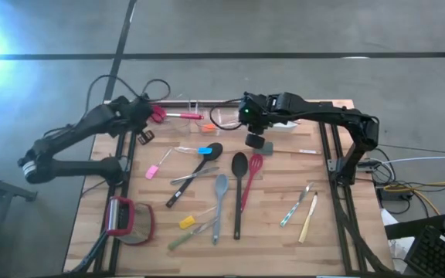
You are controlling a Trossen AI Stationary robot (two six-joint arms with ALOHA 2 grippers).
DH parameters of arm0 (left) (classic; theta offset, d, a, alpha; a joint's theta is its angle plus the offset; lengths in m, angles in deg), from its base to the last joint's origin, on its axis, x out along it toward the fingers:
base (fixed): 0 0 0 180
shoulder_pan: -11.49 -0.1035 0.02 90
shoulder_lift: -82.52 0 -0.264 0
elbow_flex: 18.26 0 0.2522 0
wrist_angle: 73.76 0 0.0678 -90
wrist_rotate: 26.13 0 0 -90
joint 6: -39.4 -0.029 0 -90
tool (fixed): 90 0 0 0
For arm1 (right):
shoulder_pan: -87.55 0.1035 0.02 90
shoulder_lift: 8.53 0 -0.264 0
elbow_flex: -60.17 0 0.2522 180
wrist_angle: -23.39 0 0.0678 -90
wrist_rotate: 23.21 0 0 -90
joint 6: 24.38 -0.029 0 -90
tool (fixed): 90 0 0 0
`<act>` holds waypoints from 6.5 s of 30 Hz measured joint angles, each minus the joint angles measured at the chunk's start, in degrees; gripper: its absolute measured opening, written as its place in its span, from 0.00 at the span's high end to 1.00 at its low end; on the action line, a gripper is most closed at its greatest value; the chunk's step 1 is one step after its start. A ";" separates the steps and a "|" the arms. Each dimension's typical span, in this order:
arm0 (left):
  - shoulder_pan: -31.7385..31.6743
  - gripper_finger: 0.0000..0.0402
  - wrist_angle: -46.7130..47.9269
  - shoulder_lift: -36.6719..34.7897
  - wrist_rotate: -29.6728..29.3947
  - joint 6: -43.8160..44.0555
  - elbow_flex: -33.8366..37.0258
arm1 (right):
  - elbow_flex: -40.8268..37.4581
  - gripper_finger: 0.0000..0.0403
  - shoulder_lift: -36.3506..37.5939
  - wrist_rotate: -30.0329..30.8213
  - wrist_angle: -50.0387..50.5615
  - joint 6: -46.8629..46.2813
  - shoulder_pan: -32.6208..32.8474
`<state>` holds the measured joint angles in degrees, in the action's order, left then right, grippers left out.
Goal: Pick & Place Kitchen Items
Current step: Put the green table knife into the white bin
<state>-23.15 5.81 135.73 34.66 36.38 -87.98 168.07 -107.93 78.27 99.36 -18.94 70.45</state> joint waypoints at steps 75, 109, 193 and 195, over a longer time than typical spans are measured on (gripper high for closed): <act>20.54 0.83 -64.06 -11.94 45.30 -4.74 27.66 | -34.26 0.89 18.88 -12.39 -28.21 -19.57 27.71; 46.03 0.50 -31.93 17.21 29.28 -3.75 6.62 | -35.31 0.89 33.65 0.92 -23.07 -18.72 27.43; 67.36 0.76 -35.26 55.56 19.94 46.12 -13.13 | -35.33 0.89 33.64 2.13 -27.22 -20.85 27.45; 67.36 0.80 -35.37 55.52 19.95 46.06 -13.25 | -35.33 0.89 33.64 2.15 -27.22 -20.84 27.45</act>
<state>44.22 -29.56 191.24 54.61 82.44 -101.24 132.73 -74.29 80.42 72.13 -39.78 97.90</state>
